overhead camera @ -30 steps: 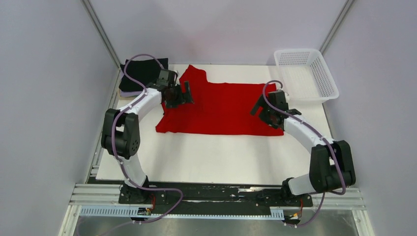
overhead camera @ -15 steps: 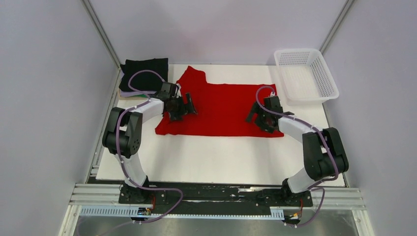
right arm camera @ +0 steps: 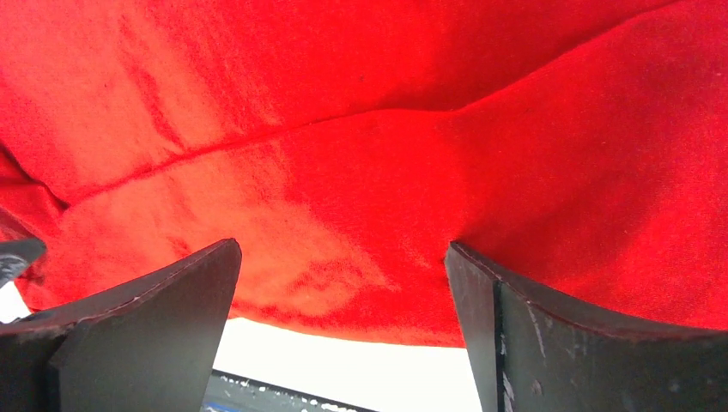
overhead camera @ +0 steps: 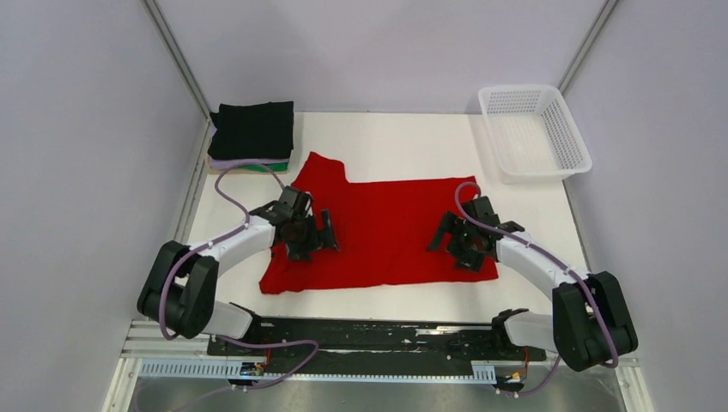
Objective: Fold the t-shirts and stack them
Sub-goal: Fold the flattened tshirt in 1/3 of the way
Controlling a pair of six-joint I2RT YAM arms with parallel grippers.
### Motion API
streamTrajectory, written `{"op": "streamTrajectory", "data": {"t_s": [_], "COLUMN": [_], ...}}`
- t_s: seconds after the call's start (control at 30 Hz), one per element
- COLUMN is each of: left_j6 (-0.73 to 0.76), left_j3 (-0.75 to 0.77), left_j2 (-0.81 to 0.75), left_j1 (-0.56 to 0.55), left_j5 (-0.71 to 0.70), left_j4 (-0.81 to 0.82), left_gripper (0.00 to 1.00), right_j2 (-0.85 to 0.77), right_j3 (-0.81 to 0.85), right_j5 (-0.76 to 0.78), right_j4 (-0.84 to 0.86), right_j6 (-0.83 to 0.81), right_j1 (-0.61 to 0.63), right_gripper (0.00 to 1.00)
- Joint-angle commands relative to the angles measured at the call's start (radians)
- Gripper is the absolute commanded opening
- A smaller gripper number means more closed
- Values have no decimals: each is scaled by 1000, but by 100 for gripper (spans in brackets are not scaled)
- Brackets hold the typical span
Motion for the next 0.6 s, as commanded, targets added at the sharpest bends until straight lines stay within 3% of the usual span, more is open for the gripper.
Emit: {"op": "streamTrajectory", "data": {"t_s": [0.0,0.37,0.57], "left_j6": [-86,-114,-63], "left_j3": [-91,-118,-43], "left_j2": [-89,-157,-171], "left_j1": [-36,-41,-41], "left_j5": [-72,-104,-97], "left_j4": [-147,-93,-105], "left_gripper": [100,100,100], "right_j2": [-15,-98,-143], "right_j3": [-78,-80,-42], "right_j5": [-40,-32,-11], "right_j4": [-195,-291,-282], "right_j6": [83,113,106], "right_j1": [20,37,38], "right_gripper": [100,100,100]}}
